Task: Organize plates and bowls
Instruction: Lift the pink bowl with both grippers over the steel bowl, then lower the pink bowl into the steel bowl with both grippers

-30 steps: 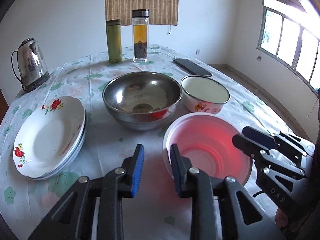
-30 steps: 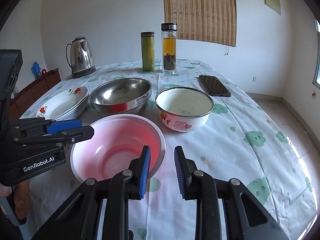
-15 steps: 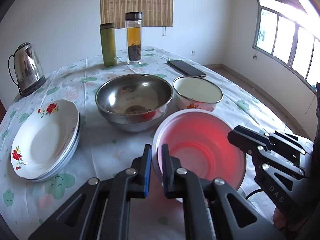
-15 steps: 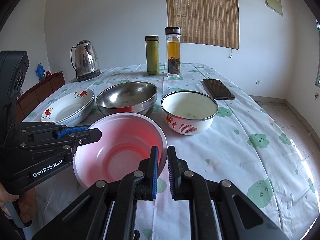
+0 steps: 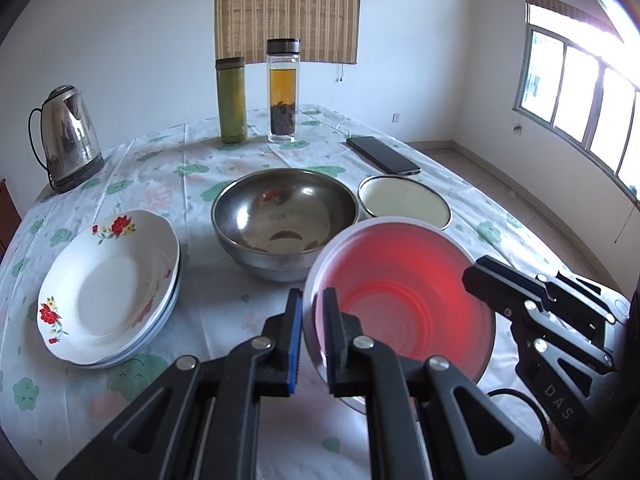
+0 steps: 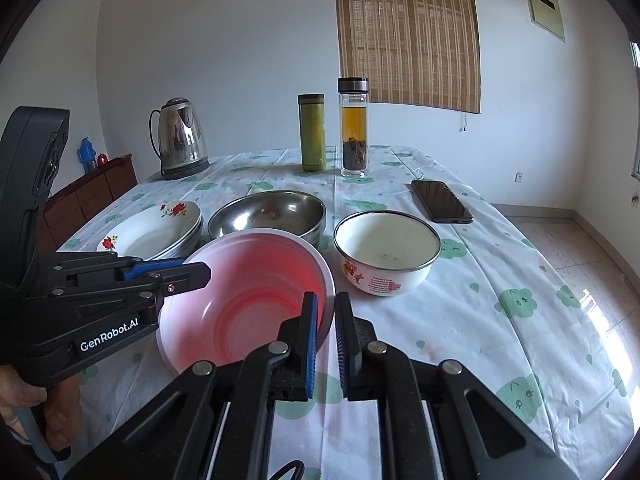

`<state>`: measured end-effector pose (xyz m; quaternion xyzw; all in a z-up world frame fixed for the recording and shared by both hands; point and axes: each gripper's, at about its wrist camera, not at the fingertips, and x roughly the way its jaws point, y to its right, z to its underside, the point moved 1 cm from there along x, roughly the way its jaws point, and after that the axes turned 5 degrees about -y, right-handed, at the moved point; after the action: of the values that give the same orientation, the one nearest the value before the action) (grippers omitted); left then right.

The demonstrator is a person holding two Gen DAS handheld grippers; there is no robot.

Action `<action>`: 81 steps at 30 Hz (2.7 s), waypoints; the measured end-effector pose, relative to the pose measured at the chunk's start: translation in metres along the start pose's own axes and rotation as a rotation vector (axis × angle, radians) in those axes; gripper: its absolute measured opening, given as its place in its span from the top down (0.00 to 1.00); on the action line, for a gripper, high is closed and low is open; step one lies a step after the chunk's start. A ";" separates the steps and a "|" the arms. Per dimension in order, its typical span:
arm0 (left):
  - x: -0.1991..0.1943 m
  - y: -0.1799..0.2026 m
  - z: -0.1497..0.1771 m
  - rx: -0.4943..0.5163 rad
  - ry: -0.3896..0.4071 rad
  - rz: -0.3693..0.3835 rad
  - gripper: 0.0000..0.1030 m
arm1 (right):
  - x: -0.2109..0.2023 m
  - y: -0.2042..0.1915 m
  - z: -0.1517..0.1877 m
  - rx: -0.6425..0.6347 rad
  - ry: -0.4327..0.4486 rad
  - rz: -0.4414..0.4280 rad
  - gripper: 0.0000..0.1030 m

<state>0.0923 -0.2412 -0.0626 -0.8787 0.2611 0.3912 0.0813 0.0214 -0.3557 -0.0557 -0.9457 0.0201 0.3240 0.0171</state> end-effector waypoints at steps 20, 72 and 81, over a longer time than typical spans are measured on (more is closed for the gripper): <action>-0.016 -0.009 -0.042 -0.021 0.097 -0.042 0.93 | -0.009 -0.004 -0.034 0.013 0.111 -0.010 0.91; 0.016 -0.043 -0.087 -0.106 0.089 -0.104 0.94 | 0.049 -0.004 -0.098 0.053 0.185 -0.033 0.90; 0.024 -0.044 -0.087 -0.102 0.081 -0.100 0.94 | 0.063 -0.002 -0.095 0.058 0.153 -0.024 0.90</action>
<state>0.1844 -0.2438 -0.0240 -0.9088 0.1997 0.3635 0.0452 0.1293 -0.3602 -0.0192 -0.9669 0.0192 0.2500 0.0467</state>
